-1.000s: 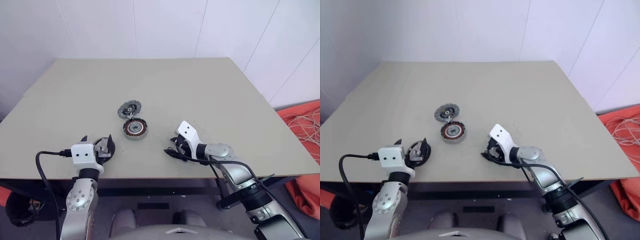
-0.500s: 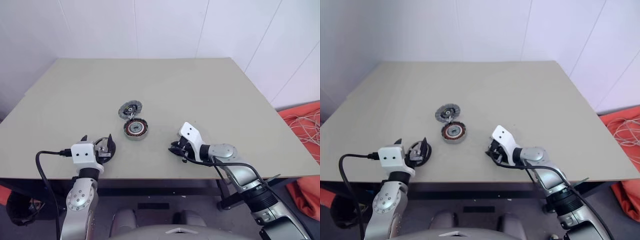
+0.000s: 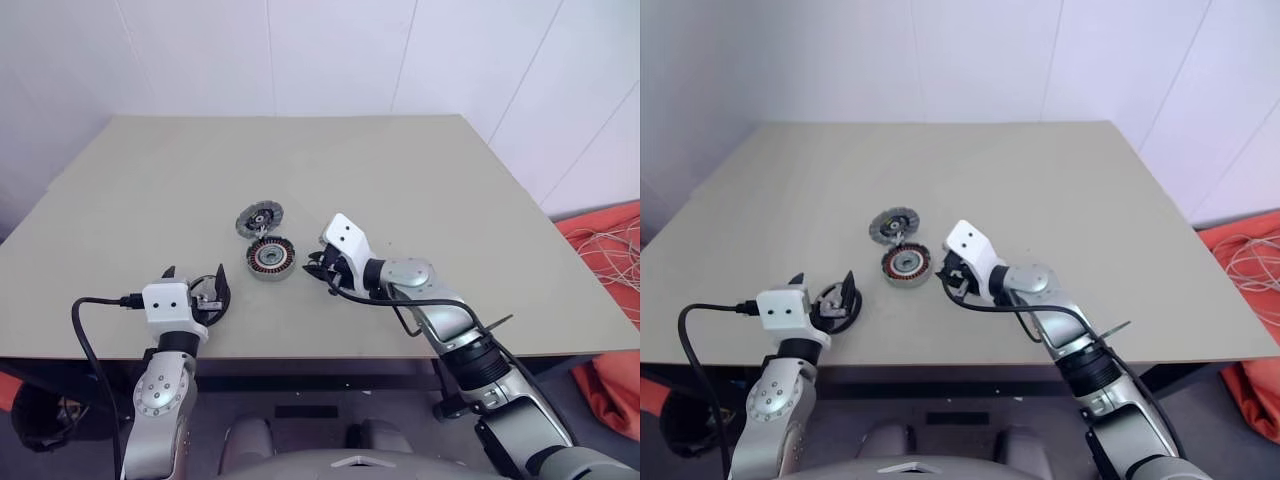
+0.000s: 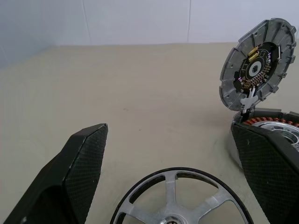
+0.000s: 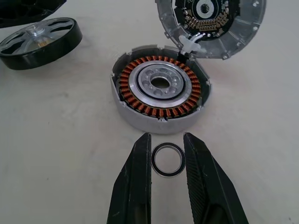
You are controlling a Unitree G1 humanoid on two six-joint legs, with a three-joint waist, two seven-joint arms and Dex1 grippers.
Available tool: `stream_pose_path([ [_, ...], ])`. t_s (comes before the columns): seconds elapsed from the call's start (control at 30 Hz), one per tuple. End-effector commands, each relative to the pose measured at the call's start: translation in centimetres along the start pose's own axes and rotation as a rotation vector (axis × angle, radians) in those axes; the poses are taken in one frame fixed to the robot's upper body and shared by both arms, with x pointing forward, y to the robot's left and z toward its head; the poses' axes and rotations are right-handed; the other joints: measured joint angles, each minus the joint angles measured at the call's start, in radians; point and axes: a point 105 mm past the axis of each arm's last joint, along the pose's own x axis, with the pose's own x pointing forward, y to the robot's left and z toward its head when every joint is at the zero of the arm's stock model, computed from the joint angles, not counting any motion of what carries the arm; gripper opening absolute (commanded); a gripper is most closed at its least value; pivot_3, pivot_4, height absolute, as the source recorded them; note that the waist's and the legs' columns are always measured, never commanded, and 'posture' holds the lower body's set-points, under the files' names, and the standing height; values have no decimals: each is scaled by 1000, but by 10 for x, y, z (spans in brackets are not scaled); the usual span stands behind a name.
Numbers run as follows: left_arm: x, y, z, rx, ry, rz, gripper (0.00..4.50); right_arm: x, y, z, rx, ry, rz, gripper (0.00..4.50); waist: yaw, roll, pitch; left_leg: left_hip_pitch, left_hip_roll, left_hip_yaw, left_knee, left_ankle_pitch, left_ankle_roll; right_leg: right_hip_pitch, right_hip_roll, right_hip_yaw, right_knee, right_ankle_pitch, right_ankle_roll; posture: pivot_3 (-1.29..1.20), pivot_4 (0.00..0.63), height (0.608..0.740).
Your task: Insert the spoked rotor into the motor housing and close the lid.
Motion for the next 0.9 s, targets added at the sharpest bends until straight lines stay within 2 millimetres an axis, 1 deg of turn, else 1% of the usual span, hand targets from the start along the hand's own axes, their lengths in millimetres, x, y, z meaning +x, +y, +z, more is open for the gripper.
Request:
stream_pose_path([
  [0.03,1,0,10,4,-45,1,4500,10,-3,22,-60,-53,-4,1129,0,0,0,0,0,0,0,0,0,0,0,0,0,0,0,0,0,740],
  [0.27,1,-1,10,-1,-43,2,4500,26,4,34,-76,-85,23,1129,0,0,0,0,0,0,0,0,0,0,0,0,0,0,0,0,0,740],
  [0.47,0,-1,10,-2,-44,5,4500,41,12,37,-97,-89,54,1129,-1,0,0,0,0,0,0,0,0,0,0,0,0,0,0,0,0,740],
  [0.7,0,-1,9,-3,-43,6,4500,57,8,41,-110,-91,62,1129,-1,1,0,0,0,0,0,0,0,-1,0,0,1,0,0,0,0,740],
  [0.9,-1,-2,9,-2,-42,5,4500,67,1,45,-103,-99,50,1129,-1,1,1,0,0,0,0,0,0,-1,0,0,1,3,-5,0,0,740],
])
